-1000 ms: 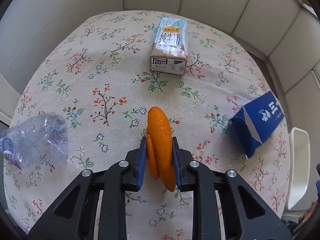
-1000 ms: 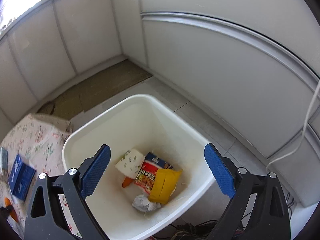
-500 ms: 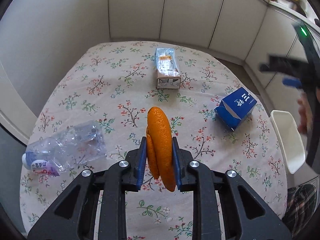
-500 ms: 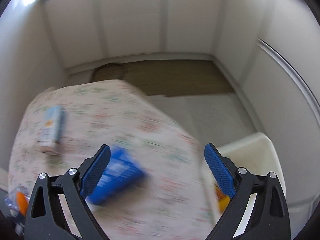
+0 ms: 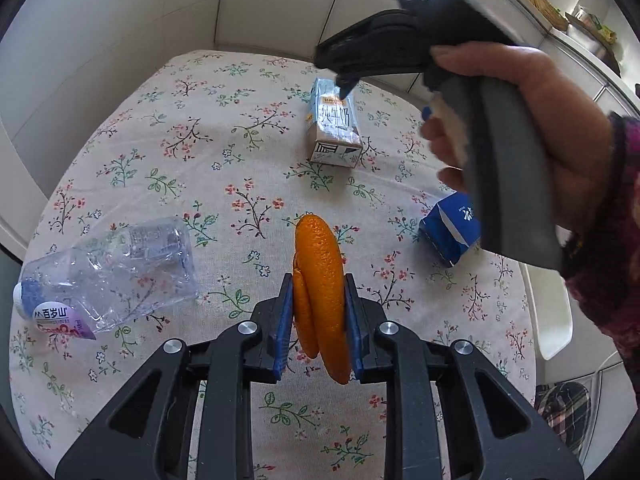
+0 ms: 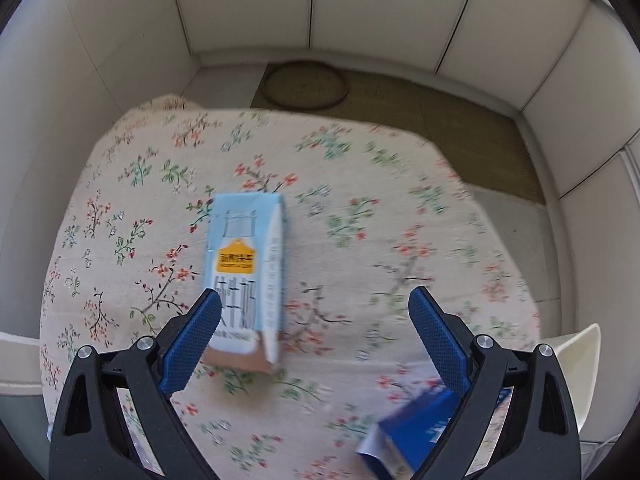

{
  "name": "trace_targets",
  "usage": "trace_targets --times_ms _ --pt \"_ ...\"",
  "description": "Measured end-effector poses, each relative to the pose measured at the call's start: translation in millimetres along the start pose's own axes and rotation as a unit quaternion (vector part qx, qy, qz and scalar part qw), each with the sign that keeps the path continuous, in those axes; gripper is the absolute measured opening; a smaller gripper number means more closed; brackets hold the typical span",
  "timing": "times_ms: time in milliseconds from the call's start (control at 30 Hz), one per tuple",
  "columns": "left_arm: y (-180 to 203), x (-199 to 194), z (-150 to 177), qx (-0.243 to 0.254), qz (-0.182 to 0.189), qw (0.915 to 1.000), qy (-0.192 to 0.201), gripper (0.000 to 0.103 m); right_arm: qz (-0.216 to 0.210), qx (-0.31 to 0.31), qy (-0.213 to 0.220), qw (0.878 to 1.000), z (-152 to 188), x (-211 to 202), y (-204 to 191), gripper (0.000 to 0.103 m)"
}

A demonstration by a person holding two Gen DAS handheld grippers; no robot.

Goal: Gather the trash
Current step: 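Grasp the milk carton with the right gripper while the left gripper holds the orange peel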

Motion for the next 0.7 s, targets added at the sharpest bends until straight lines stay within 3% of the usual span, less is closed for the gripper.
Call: trace_targets --times_ms 300,500,567,600,633,700 --pt "-7 3 0 -0.019 0.005 0.9998 -0.011 0.023 0.001 -0.015 -0.016 1.000 2 24 -25 0.094" --pt "-9 3 0 -0.024 0.004 0.9996 -0.013 0.023 0.013 -0.076 -0.051 0.996 22 37 -46 0.092" --pt "-11 3 -1 -0.026 0.005 0.9996 -0.013 0.023 0.000 -0.089 -0.046 0.995 27 37 -52 0.078" --pt "-11 2 -2 -0.027 0.004 0.9996 -0.012 0.023 -0.017 -0.089 -0.044 0.995 28 35 -57 0.067" --pt "-12 2 -2 -0.027 0.004 0.9996 -0.011 0.023 -0.038 -0.089 -0.048 0.994 29 33 -62 0.048" --pt "-12 2 -2 -0.027 0.003 0.9996 -0.010 0.023 -0.046 -0.102 -0.043 0.993 28 25 -71 0.031"
Point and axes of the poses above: each gripper's, at about its wrist camera, not at the fingertips, and x roughly the way its jaws point, y to its right, z to its underside, the point moved 10 cm from there along x, roughly the way its jaws point, and after that the axes turned 6 degrees about y, right-handed, at the moved point
